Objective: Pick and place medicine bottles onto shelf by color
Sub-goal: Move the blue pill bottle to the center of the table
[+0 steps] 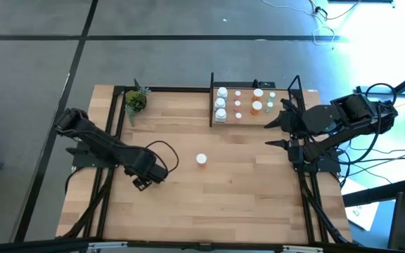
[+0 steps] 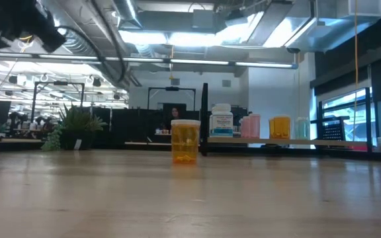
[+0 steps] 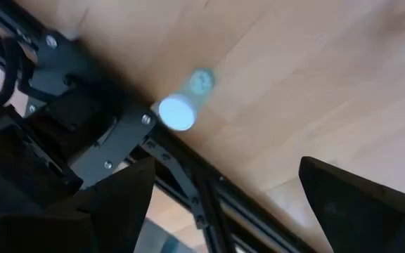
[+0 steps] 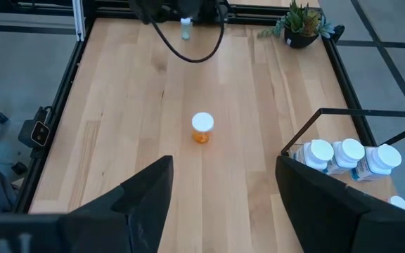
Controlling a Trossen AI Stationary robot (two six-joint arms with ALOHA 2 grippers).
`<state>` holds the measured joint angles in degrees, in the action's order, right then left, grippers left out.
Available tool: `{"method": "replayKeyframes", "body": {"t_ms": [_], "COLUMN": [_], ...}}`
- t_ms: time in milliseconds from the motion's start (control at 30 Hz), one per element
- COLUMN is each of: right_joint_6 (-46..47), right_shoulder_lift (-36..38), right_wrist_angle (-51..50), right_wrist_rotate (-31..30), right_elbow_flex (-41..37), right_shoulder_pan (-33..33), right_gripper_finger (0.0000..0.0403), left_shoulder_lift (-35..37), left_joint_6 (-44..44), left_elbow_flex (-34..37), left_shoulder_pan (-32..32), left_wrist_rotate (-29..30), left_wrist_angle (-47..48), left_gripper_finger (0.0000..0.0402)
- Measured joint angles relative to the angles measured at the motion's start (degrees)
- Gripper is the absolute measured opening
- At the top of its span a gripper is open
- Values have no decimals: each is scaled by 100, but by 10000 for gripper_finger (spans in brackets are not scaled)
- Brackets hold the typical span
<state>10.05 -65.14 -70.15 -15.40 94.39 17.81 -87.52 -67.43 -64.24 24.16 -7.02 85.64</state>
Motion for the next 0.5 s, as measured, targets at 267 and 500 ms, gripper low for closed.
{"method": "replayKeyframes", "body": {"t_ms": [267,500], "right_joint_6": [2,0], "right_shoulder_lift": [0,0], "right_wrist_angle": [0,-2], "right_wrist_rotate": [0,0], "right_elbow_flex": [0,0], "right_shoulder_pan": [2,1], "right_gripper_finger": [252,252], "left_shoulder_lift": [0,-2], "left_joint_6": [185,386], "left_elbow_flex": [695,1130], "left_shoulder_pan": [-2,0], "left_wrist_rotate": [-2,0], "left_wrist_angle": [-350,-638], "left_gripper_finger": [347,347]}}
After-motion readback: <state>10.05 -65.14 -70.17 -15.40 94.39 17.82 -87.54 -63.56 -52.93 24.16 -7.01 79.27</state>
